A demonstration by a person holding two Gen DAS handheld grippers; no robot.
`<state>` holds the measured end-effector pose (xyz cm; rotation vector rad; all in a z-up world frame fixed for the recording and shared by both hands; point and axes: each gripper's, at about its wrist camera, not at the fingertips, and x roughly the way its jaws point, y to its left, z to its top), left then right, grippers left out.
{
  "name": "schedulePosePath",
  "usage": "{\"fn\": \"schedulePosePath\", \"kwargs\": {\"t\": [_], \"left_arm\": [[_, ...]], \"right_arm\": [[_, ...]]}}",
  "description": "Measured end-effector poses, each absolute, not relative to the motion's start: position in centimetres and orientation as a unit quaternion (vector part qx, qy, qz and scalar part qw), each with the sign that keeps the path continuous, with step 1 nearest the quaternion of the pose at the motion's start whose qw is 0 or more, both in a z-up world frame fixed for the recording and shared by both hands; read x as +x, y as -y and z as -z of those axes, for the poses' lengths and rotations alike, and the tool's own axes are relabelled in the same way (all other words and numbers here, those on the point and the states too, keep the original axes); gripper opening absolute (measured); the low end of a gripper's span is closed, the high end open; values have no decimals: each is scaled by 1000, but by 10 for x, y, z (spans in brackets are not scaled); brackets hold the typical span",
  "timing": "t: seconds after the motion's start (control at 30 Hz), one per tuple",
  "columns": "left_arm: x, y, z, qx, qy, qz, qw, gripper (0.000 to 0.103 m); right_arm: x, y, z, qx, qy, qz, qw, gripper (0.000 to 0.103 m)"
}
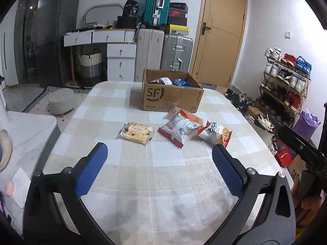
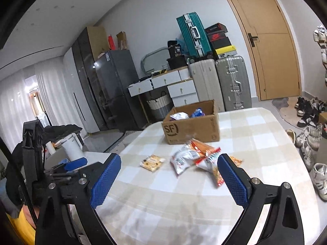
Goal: Organize snacks
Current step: 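Withdraw both tools from the box back toward the remaining snacks, then grasp the white noodle-snack bag with the right tool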
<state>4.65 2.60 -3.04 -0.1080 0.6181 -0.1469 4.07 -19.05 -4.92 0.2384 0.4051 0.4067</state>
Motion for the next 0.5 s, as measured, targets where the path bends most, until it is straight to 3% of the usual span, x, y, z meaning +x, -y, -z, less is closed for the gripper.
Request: {"fn": "schedulePosePath", "kwargs": {"t": [0.5], "left_arm": [[142, 2, 108, -50, -395, 70, 915, 102]], "right_arm": [[121, 231, 117, 109, -321, -158, 927, 97]]}}
